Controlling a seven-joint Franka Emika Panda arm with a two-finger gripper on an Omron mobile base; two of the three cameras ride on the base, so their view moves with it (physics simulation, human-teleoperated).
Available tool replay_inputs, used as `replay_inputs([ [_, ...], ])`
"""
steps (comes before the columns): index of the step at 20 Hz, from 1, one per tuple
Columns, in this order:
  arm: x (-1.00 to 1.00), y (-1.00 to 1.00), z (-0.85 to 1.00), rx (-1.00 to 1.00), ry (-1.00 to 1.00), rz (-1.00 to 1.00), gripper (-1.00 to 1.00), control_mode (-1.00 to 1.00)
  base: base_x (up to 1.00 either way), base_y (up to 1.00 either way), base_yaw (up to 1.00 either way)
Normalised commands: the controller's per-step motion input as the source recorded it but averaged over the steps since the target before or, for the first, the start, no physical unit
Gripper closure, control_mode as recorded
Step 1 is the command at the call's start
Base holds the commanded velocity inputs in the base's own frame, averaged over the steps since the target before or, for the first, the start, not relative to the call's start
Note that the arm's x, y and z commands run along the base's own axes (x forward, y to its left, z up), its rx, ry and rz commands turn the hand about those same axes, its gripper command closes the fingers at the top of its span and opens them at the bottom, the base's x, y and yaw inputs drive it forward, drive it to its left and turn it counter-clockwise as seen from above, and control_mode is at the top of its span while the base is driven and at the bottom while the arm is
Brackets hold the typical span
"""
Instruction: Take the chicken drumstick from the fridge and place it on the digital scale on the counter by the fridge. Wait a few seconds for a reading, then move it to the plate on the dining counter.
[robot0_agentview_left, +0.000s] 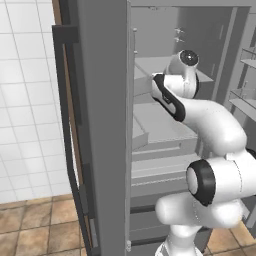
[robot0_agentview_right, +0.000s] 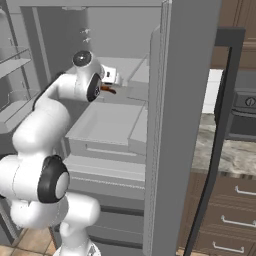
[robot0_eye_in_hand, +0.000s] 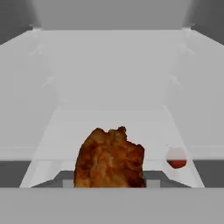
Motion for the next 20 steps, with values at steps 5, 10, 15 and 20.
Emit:
replay_inputs([
  [5, -1.0, 0.0, 0.26, 0.0, 0.09, 0.0, 1.0, -1.0, 0.0, 0.0, 0.0],
  [10, -1.0, 0.0, 0.09, 0.01, 0.22, 0.0, 1.0, -1.0, 0.0, 0.0, 0.0],
  [15, -1.0, 0.0, 0.1, 0.02, 0.24, 0.0, 1.0, -1.0, 0.0, 0.0, 0.0],
  [20, -1.0, 0.0, 0.01, 0.03, 0.23, 0.0, 1.0, -1.0, 0.0, 0.0, 0.0],
])
